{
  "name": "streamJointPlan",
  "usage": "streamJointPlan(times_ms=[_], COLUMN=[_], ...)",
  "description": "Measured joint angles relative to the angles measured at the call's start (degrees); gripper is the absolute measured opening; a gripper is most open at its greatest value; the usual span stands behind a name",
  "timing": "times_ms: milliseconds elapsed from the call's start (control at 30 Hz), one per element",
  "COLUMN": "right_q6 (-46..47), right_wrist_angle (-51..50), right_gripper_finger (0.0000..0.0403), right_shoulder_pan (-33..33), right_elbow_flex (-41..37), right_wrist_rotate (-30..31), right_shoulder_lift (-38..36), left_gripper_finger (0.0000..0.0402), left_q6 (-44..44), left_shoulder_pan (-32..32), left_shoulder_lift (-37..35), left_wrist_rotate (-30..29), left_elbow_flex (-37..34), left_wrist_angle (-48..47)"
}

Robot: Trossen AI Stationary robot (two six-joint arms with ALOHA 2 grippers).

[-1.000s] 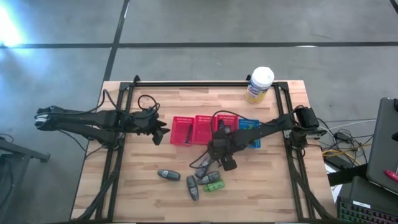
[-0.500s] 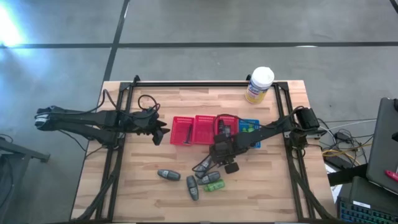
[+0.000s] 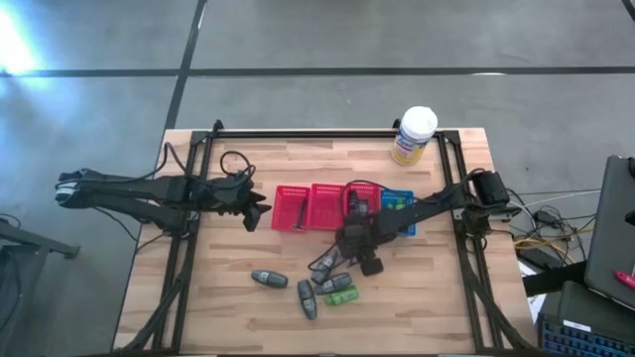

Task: Pick & Place Travel size toiletries
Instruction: Put the razor into the left red bin

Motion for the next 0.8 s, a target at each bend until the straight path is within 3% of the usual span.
streamJointPlan(times_ms=[567,800], right_q6=[9.5,13.4], right_wrist_angle=[0.2,-1.7], right_gripper_finger=[0.0057,0.0036], right_shoulder_pan=[0.4,0.6], right_elbow_flex=[-1.0,-0.1], right_wrist_rotate=[0.0,0.2], right_shoulder_lift=[0.1,0.1], left_gripper_finger=[0.0193,0.0193], left_q6=[0.6,0.8], left_shoulder_pan=[0.0,0.0], left_shoulder_lift=[0.0,0.0], left_wrist_rotate=[0.0,0.0], left_elbow_flex=[0.0,0.0], left_wrist_angle=[0.0,0.0])
